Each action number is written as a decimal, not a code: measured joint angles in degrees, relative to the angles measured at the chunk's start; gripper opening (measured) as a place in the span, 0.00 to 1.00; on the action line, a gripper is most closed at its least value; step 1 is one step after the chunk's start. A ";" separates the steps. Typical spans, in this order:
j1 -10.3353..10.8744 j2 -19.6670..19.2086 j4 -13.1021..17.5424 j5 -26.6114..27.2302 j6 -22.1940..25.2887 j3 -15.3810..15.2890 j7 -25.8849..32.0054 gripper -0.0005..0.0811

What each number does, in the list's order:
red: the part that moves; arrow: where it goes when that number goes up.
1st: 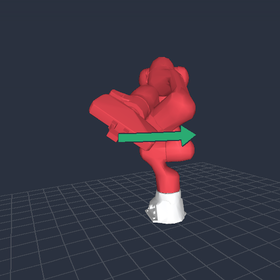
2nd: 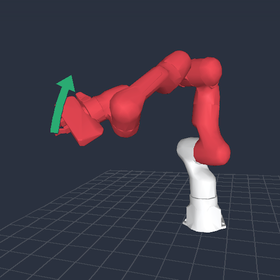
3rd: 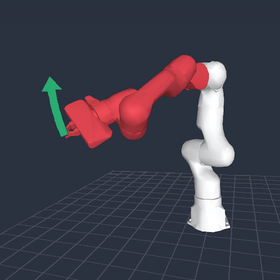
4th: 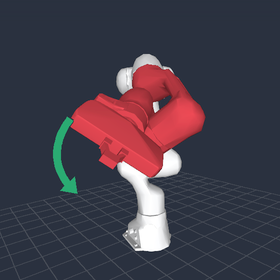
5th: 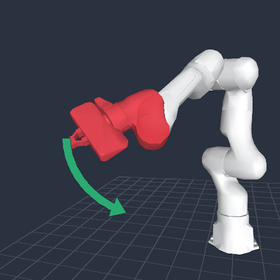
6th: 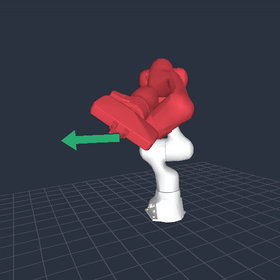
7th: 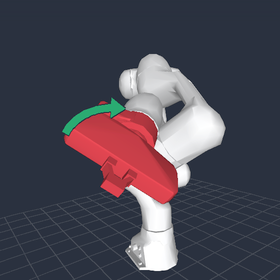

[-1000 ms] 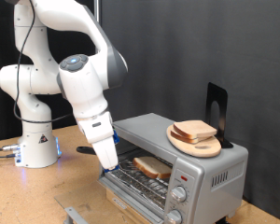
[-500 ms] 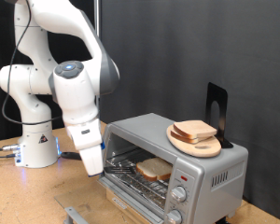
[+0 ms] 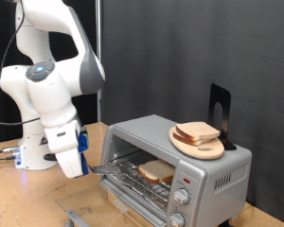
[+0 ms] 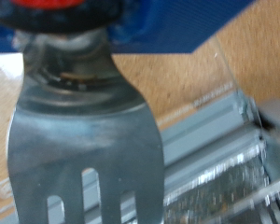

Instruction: Make a piece of toast with the oven

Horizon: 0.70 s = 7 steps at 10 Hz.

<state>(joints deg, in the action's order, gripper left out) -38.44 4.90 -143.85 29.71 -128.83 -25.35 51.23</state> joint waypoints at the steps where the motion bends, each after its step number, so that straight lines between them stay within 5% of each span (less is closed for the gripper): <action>1: -0.38 1.41 0.36 1.63 2.63 1.05 0.35 0.60; 3: -1.24 4.13 1.28 1.91 8.10 2.81 0.37 0.60; 5: -1.24 3.95 1.09 1.96 8.09 2.81 1.12 0.60; 7: -1.49 4.96 2.71 4.96 15.03 5.22 4.95 0.60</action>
<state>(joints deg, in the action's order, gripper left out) -39.93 9.86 -141.15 34.67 -113.79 -20.14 56.18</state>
